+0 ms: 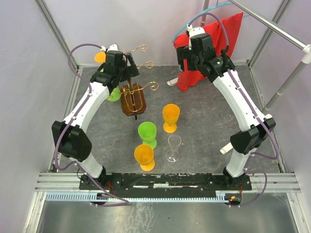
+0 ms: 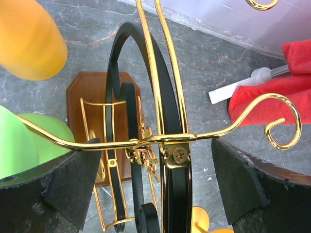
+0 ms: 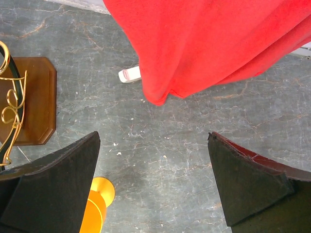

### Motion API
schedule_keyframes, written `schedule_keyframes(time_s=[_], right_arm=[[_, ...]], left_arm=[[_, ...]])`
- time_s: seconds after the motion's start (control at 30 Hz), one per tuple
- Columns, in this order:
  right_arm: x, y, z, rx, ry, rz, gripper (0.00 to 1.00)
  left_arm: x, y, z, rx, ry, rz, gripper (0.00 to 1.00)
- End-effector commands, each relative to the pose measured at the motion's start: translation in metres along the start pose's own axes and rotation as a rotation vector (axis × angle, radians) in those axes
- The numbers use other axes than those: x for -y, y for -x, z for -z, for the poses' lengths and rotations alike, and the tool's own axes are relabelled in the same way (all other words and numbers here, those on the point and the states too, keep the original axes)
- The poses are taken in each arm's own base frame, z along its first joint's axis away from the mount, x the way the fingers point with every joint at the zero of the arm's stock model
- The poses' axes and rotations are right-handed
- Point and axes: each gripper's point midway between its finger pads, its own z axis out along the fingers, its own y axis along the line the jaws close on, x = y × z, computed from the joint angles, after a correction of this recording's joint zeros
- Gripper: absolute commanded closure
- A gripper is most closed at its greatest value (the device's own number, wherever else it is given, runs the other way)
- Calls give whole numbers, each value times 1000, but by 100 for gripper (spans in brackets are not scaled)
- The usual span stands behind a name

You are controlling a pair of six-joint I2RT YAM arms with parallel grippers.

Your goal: Place the wine glass upside down on the wine glass rack

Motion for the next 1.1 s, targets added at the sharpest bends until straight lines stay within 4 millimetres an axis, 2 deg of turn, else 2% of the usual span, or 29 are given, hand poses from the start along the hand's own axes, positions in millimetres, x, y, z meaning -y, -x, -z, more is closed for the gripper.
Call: schedule_keyframes(time_s=[0.0, 0.2, 0.43, 0.53, 0.63, 0.87, 0.97, 1.07], right_arm=[[8, 23, 15, 83, -12, -24, 0], [6, 23, 12, 81, -6, -19, 0], [3, 20, 12, 76, 11, -11, 0], [0, 23, 12, 84, 31, -12, 0], [-4, 22, 11, 79, 50, -11, 0], [-8, 12, 13, 34, 82, 4, 0], [-9, -4, 16, -25, 97, 6, 0], [-14, -33, 18, -110, 124, 4, 3]], left_arm=[[26, 35, 0, 104, -114, -19, 1], [30, 38, -8, 121, -131, -33, 1], [31, 40, 7, 136, -159, -61, 1], [32, 39, 19, 139, -181, -63, 1], [34, 46, 41, 169, -213, -57, 1], [14, 66, 83, 265, -149, -91, 1], [18, 75, 99, 296, -179, -107, 1], [32, 84, 118, 344, -274, -160, 1]])
